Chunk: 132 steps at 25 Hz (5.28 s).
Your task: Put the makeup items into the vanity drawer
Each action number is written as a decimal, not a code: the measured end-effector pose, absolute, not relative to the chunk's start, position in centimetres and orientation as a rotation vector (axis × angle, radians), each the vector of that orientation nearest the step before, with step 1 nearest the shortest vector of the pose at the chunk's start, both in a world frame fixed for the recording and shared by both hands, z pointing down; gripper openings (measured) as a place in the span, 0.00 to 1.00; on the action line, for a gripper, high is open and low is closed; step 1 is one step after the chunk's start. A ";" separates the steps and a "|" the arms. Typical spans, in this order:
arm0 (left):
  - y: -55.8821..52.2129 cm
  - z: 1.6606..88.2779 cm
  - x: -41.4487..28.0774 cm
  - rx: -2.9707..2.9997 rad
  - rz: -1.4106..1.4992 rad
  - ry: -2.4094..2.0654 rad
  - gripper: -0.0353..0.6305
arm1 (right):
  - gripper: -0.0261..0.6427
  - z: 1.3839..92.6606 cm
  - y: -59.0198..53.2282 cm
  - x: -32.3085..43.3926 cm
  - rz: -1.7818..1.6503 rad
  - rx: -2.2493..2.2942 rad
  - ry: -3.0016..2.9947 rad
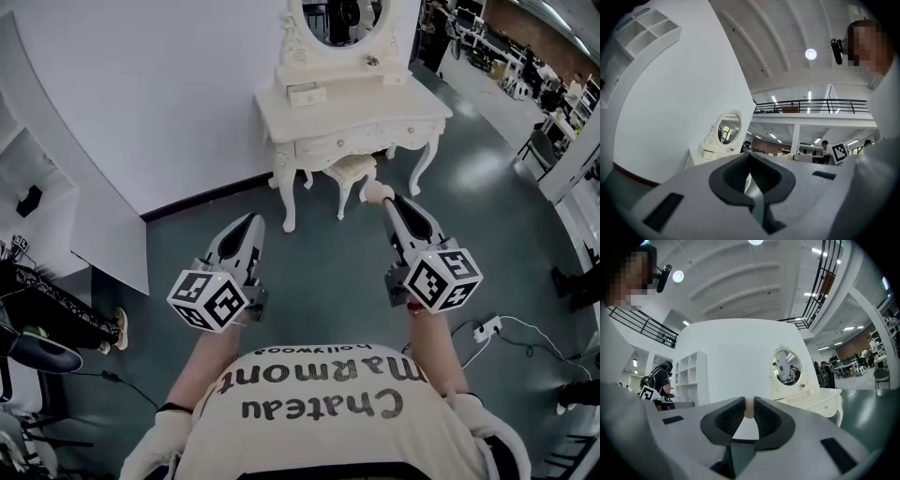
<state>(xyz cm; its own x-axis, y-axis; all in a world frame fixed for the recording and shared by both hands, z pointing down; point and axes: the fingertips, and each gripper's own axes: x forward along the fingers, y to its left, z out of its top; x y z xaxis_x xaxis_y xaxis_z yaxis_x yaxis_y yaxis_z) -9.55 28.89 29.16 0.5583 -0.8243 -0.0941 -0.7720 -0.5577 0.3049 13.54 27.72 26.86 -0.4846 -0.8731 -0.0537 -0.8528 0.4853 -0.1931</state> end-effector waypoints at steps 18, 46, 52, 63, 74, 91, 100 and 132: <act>22.4 34.0 -15.5 2.427 -0.230 -1.411 0.06 | 0.16 31.1 20.4 6.8 -0.324 -1.508 2.692; 6.1 34.5 -10.1 2.383 -0.263 -1.386 0.06 | 0.16 32.0 3.4 11.5 -0.378 -1.478 2.720; 2.2 33.2 -7.9 2.400 -0.280 -1.395 0.06 | 0.16 30.7 -0.4 14.2 -0.346 -1.456 2.714; -3.0 33.4 -4.1 2.444 -0.294 -1.404 0.06 | 0.16 32.6 -5.3 18.3 -0.373 -1.463 2.706; -10.0 35.9 -3.2 2.447 -0.238 -1.350 0.06 | 0.16 36.5 -11.1 18.9 -0.514 -1.520 2.701; -27.8 33.5 -8.2 2.496 -0.235 -1.247 0.06 | 0.16 34.5 -27.0 12.7 -0.539 -1.560 2.619; -35.1 32.1 -11.8 2.538 -0.276 -1.223 0.06 | 0.16 33.7 -34.1 9.8 -0.501 -1.588 2.587; -44.1 36.4 -22.9 2.131 -0.383 -1.692 0.06 | 0.16 43.2 -54.2 1.9 -0.778 -1.217 3.109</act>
<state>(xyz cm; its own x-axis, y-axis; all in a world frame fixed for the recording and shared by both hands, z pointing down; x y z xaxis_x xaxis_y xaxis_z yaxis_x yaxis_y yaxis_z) -22.90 -44.09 36.37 0.2331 -0.9720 0.0284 -0.8651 -0.1940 0.4626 1.88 -54.19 43.24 -0.7124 -0.5663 0.4145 -0.6947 0.6523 -0.3029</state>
